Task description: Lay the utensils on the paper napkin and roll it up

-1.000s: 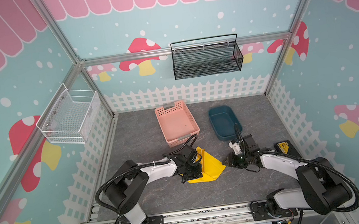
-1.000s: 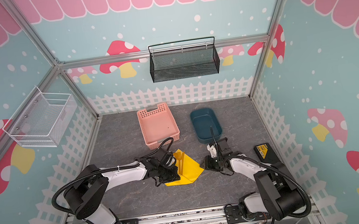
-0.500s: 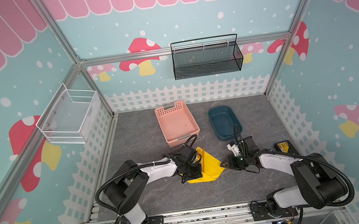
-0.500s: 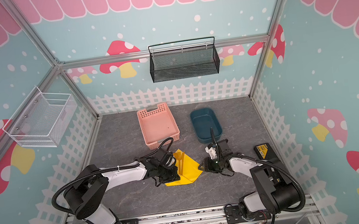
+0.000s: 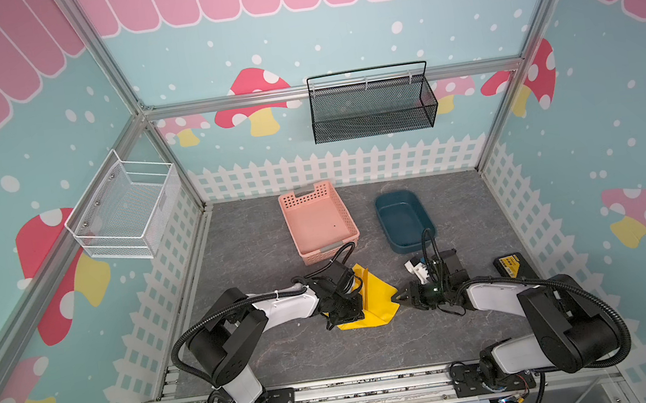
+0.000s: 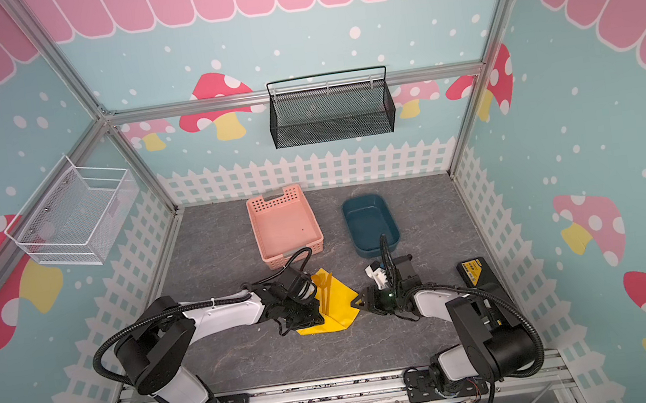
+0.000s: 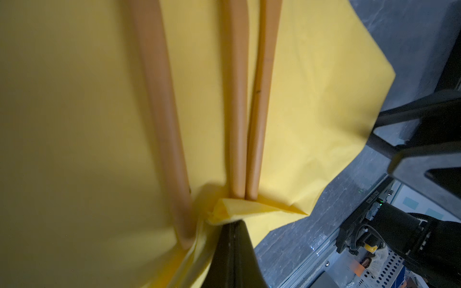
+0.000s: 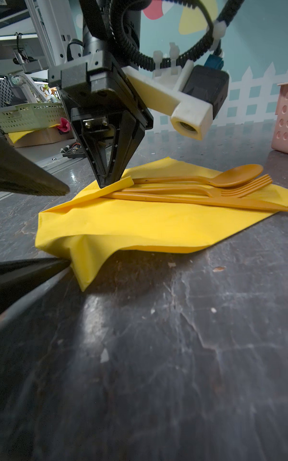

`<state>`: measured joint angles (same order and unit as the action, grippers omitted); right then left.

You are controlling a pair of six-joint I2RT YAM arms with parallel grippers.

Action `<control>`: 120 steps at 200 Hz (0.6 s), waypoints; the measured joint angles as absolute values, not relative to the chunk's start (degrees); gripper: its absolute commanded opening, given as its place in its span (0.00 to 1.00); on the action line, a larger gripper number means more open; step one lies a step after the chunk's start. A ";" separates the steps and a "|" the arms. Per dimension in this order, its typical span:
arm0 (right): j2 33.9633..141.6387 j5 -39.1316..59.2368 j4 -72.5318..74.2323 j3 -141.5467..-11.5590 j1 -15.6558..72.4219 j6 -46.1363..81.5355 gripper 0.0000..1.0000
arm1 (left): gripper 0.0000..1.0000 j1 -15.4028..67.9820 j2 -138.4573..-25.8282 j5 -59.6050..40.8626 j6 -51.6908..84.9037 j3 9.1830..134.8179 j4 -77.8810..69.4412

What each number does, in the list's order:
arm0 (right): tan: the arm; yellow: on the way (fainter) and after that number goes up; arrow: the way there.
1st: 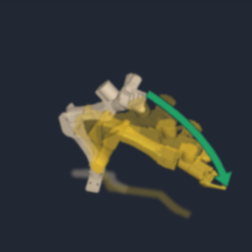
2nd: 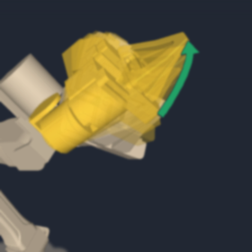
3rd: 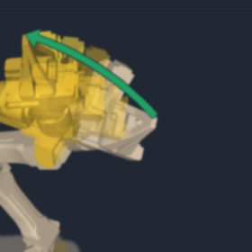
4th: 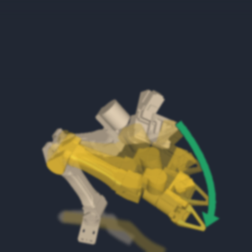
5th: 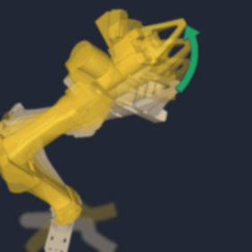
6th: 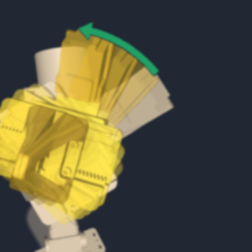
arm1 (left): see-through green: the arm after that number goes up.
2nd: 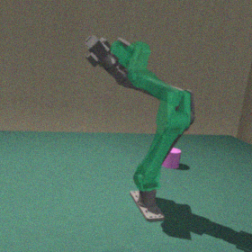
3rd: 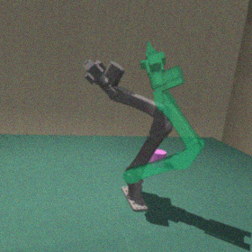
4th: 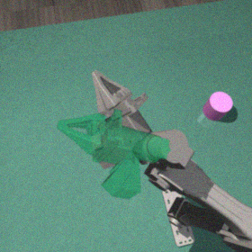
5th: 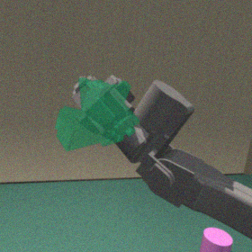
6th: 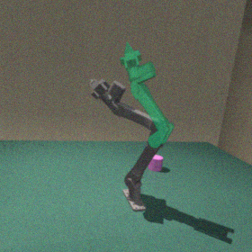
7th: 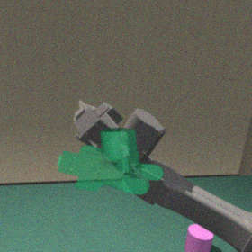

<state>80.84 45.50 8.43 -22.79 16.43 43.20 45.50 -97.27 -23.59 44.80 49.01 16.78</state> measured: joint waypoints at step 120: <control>78.46 32.27 -3.27 -27.03 14.57 36.86 0.49 | 0.03 45.45 -97.27 -23.59 44.77 48.99 16.84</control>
